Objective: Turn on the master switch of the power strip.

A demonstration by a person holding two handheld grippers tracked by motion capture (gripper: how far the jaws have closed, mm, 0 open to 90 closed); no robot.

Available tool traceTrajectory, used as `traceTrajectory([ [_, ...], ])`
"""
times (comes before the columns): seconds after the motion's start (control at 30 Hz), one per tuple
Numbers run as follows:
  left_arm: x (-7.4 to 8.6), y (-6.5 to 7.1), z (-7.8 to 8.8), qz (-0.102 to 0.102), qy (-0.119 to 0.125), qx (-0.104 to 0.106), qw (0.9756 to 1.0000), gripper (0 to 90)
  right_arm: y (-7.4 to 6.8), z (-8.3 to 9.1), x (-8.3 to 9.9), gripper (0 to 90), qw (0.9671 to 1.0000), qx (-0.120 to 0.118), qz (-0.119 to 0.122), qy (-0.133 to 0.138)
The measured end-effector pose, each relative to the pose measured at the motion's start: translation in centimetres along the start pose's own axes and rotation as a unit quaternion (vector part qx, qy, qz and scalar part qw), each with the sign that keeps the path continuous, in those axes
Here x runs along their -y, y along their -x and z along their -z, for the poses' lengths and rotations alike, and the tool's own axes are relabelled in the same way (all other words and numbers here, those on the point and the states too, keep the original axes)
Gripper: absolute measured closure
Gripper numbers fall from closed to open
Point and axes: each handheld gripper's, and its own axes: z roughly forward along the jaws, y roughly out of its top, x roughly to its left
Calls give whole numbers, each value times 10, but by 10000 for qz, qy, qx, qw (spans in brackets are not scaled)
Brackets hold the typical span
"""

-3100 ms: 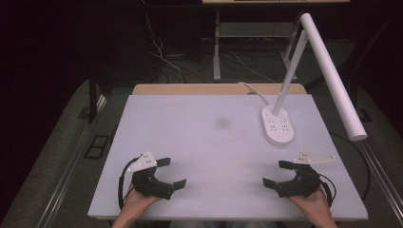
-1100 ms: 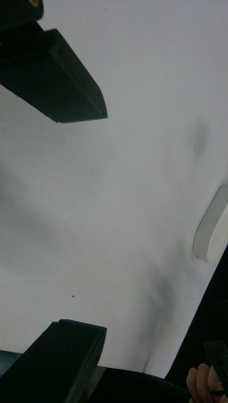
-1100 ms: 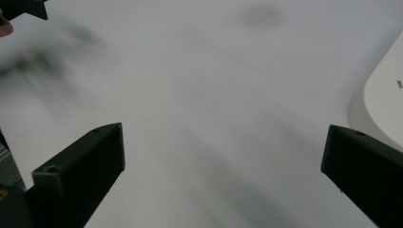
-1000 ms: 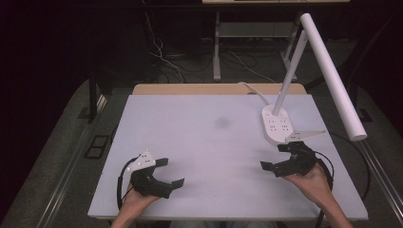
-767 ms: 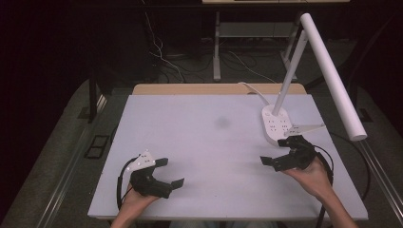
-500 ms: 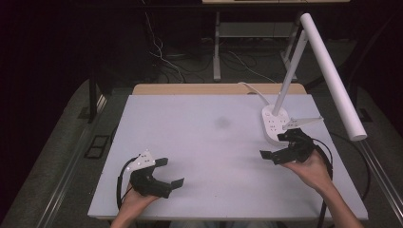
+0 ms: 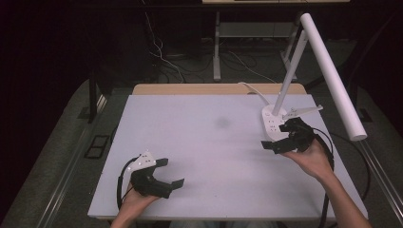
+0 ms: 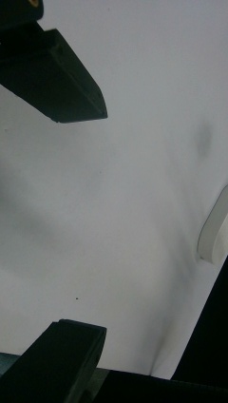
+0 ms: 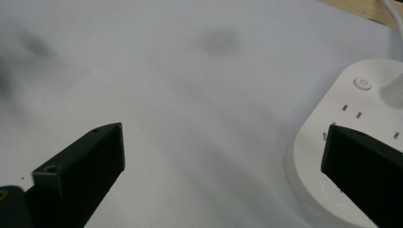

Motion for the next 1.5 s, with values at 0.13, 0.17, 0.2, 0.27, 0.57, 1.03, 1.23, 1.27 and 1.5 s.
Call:
traceTrajectory([
  [0.13,0,0,0,-15,-19,6,10000,0,4,-1,-6,2,10000,62,7,-21],
  [0.17,0,0,0,-11,-16,5,10000,0,5,-1,-8,2,10000,84,31,-34],
  [0.2,0,0,0,-22,-25,4,10000,0,6,-1,-9,2,9999,94,16,-40],
  [0.27,0,0,0,-13,-11,2,10000,0,8,-1,-12,2,9999,117,14,-46],
  [0.57,0,0,0,-15,-22,-1,10000,0,17,-6,-23,2,9998,162,58,-76],
  [1.03,-1,2,-1,-40,-36,52,10000,0,29,-18,-37,2,9994,251,149,-208],
  [1.23,0,1,-2,-67,-81,33,9999,0,34,-23,-44,2,9992,274,176,-223],
  [1.27,0,1,-2,-68,-77,35,9999,0,35,-24,-44,2,9992,278,175,-245],
  [1.5,0,1,-2,-73,-87,27,9999,0,43,-34,-50,2,9987,325,169,-364],
])
